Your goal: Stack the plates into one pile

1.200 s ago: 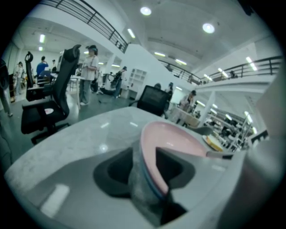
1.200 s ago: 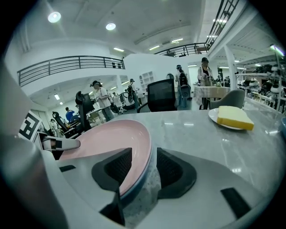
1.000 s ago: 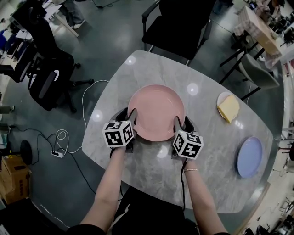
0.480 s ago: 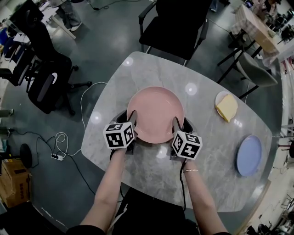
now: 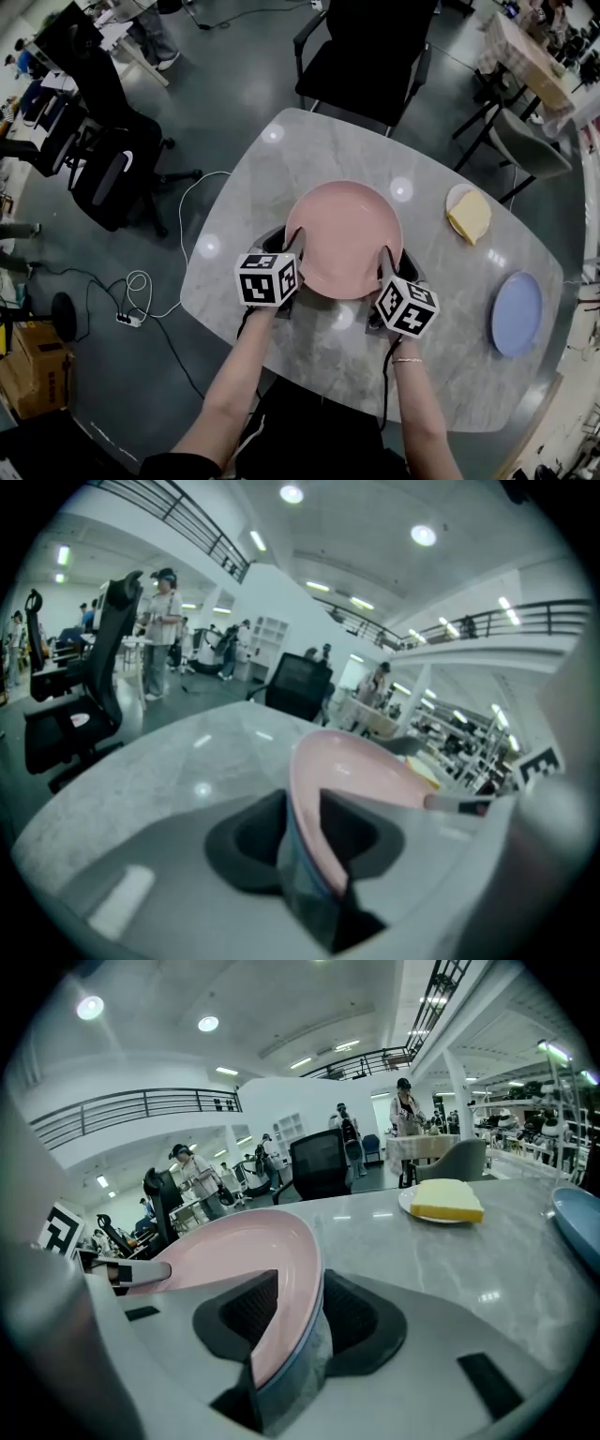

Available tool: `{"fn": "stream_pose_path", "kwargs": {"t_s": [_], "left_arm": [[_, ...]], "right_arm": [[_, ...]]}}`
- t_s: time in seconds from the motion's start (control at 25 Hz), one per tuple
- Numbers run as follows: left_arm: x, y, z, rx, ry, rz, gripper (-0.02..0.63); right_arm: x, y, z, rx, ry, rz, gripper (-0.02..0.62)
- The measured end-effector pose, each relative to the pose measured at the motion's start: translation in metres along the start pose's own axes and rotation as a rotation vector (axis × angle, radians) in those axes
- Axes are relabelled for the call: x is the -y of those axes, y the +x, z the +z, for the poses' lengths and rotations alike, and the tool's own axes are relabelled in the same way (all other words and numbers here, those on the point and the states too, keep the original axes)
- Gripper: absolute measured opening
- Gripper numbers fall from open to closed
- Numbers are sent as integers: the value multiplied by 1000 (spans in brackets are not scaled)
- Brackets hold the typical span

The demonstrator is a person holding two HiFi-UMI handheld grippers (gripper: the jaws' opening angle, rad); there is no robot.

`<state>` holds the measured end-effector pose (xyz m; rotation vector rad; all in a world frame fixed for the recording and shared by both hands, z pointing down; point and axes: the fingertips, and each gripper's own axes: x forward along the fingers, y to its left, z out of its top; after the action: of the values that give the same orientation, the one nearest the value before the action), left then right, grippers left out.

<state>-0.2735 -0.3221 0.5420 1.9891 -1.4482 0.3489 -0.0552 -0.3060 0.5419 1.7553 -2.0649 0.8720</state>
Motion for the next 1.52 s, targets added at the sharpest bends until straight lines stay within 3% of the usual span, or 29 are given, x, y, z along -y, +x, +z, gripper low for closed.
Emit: {"fn": "stream_pose_path", "kwargs": {"t_s": [0.36,0.64,1.52], "left_arm": [[32,-14,2,1,66,-66,110],[85,-4,-7,-24,124,-134,110],[370,46,-85,-127,299,-387,104]], "right_arm": [[15,-39,-3,54,52,-51,143],[59,-78,-5,103,103,-118,141],[300,-248,-29,205,266,-377,132]]}}
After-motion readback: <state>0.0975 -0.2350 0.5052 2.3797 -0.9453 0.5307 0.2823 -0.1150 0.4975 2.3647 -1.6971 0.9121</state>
